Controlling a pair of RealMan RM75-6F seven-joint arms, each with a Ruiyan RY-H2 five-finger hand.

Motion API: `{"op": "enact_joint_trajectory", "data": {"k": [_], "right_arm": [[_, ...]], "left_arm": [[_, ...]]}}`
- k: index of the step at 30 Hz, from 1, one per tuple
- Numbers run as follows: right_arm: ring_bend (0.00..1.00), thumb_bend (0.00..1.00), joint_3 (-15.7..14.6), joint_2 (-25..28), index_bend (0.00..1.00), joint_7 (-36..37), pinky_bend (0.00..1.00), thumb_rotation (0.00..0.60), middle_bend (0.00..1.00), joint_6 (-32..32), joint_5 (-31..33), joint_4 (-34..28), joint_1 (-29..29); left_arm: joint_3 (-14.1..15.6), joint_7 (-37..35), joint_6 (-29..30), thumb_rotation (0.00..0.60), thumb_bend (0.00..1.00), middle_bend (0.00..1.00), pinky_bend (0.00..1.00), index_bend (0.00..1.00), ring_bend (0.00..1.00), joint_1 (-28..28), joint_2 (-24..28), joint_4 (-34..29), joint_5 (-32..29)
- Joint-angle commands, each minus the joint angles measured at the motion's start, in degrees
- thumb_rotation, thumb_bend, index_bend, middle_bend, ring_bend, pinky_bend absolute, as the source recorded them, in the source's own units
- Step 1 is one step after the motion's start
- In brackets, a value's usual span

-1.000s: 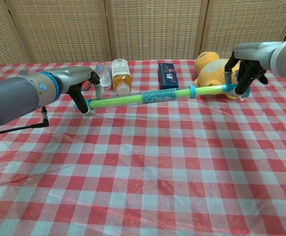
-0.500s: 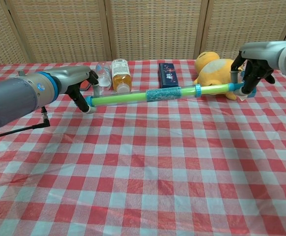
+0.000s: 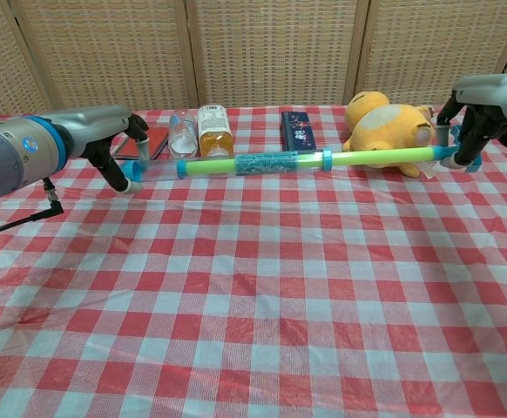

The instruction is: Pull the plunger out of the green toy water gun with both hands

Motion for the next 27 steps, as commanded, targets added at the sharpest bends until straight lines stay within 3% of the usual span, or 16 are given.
{"op": "enact_joint_trajectory", "data": {"k": [1, 7, 14, 27], "right_arm": [[1.0, 0.55, -0.18, 0.32, 0.84, 0.32, 0.78, 0.6, 1.0, -0.16, 0.16, 0.51, -0.37], [1.0, 0.55, -0.45, 0.7, 0.84, 1.03, 0.78, 0.6, 1.0, -0.48, 0.46, 1.97, -1.18], [1.0, 0.55, 0.2, 1.42, 0.84, 0.69, 0.78, 0.6, 1.0, -0.44, 2.29, 4.42, -1.53], [1.0, 0.55, 0.83, 3.58, 0.84, -0.35, 0.78, 0.6, 1.0, 1.74, 3.73, 2.1, -2.53]], "left_arm": [[0.78, -0.29, 0.48, 0.6, 0.35, 0.0, 0.0, 0.55, 0.0, 0.84, 1.01, -1.05, 0.65], [1.96, -0.85, 1.27, 0.6, 0.35, 0.0, 0.0, 0.55, 0.0, 2.24, 2.68, -2.76, 1.83], [3.16, -2.42, 3.78, 0.6, 0.35, 0.0, 0.0, 0.55, 0.0, 5.24, 8.29, -9.26, 4.82], [3.91, -2.55, 4.71, 0.6, 0.35, 0.0, 0.0, 0.55, 0.0, 6.82, 12.76, -14.58, 6.64]]}}
